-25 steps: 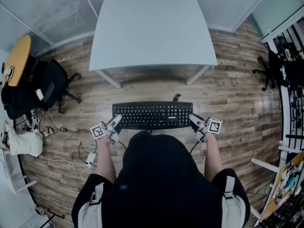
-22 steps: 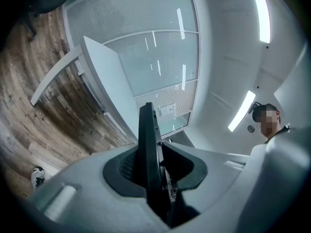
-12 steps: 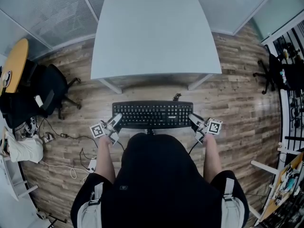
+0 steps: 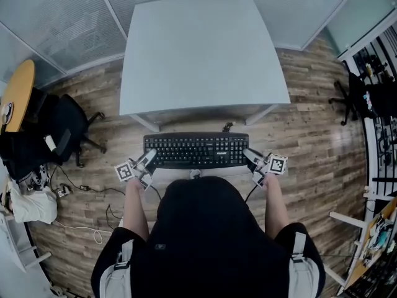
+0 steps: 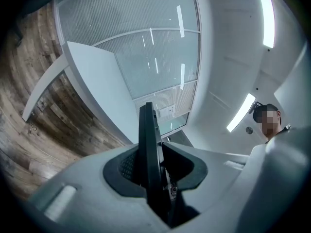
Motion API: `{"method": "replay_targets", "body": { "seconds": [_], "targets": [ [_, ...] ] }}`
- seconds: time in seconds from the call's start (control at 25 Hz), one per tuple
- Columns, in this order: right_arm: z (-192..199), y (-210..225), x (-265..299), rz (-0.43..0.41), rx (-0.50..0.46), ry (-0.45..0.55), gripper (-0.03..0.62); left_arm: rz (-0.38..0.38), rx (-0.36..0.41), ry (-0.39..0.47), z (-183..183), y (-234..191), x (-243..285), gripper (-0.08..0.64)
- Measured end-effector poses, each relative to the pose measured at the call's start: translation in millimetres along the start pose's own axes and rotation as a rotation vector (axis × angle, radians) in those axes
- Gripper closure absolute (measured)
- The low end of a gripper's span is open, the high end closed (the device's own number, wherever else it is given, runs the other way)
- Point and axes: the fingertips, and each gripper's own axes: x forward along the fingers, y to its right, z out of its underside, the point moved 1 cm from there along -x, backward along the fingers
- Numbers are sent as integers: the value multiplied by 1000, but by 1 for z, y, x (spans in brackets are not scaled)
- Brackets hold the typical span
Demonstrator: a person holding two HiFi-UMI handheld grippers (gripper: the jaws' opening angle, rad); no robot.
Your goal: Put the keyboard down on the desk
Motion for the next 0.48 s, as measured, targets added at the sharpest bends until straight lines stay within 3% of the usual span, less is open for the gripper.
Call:
{"method": "replay_targets", "body": {
  "seconds": [0.48],
  "targets": [
    [12,7,-6,36,-9,37,491,4,-3,-46,8,-16,-2,460]
  ]
}}
